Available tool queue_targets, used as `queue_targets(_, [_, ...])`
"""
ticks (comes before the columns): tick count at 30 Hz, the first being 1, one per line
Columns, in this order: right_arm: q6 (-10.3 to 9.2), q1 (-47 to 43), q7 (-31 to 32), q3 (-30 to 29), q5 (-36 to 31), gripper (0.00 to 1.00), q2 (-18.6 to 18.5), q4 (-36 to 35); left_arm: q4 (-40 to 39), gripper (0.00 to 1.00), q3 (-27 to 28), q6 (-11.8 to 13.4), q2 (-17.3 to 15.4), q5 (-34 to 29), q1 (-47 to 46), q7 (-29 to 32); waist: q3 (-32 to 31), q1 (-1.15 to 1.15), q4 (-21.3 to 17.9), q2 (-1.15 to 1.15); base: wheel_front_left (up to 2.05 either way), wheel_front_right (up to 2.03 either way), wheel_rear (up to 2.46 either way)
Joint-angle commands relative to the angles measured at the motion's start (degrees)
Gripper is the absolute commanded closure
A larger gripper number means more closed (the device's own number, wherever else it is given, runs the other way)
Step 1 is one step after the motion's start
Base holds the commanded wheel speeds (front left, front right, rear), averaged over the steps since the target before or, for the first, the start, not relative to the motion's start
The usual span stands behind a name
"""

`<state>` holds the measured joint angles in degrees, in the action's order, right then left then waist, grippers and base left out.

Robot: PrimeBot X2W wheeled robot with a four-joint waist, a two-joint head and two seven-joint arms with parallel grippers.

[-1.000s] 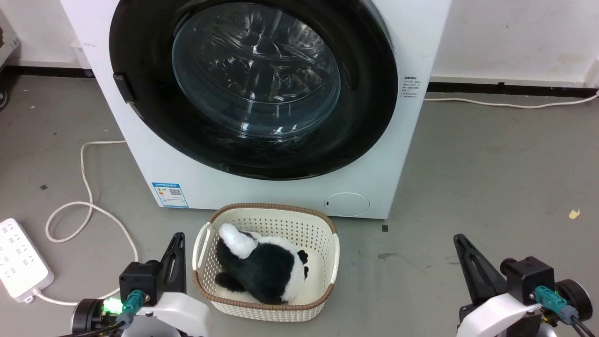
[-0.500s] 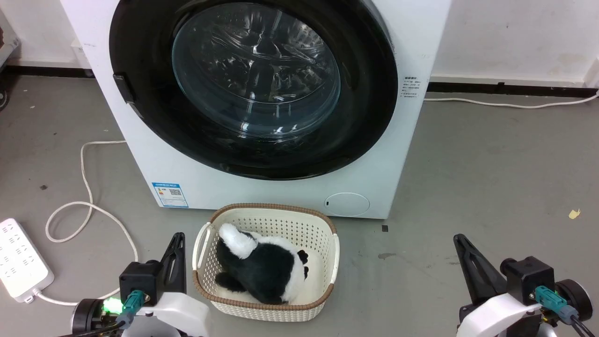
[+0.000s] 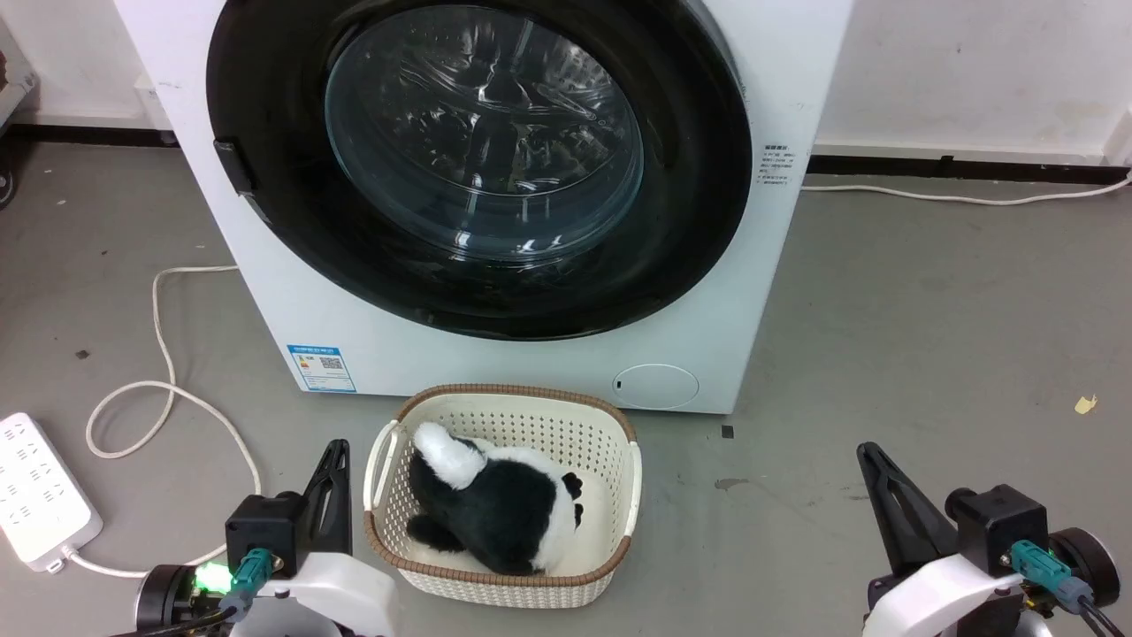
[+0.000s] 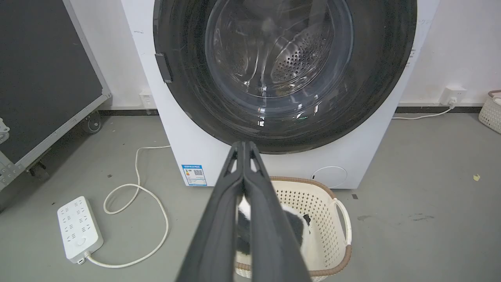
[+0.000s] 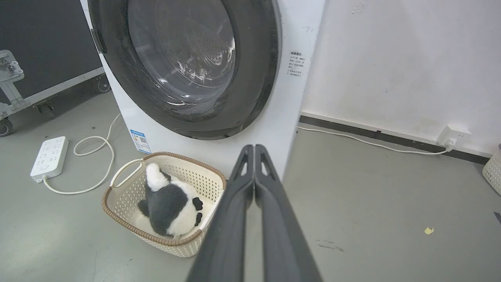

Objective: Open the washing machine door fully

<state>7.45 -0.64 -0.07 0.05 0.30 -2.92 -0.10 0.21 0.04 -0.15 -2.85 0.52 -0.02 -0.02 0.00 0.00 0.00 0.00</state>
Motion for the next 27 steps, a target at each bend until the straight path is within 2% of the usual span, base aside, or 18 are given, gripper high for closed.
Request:
queue_targets(1, [0.03, 0.64, 0.07, -0.05, -0.3, 1.0, 0.04, 0.1, -0.21, 1.0, -0.04, 0.15, -0.03, -0.52, 0.02, 0.02, 0.0, 0.0, 0.0, 0.0, 0.0, 0.0, 0.0])
queue_targets(3, [0.03, 0.64, 0.07, -0.05, -0.3, 1.0, 0.04, 0.1, -0.21, 1.0, -0.04, 0.15, -0.03, -0.52, 0.02, 0.02, 0.0, 0.0, 0.0, 0.0, 0.0, 0.0, 0.0])
queue_targets(4, [0.0, 0.0, -0.01, -0.01, 0.01, 0.0, 0.0, 0.0, 0.0, 0.0, -0.02, 0.0, 0.0, 0.0, 0.0, -0.01, 0.0, 0.0, 0.0, 0.0, 0.0, 0.0, 0.0])
queue_targets(27, [0.01, 1.05, -2.31, 0.18, 1.03, 0.0, -0.68, -0.62, -0.63, 0.0, -1.35, 0.4, 0.01, 0.57, -0.31, -2.31, 1.75, 0.0, 0.56, 0.0, 0.0, 0.0, 0.0])
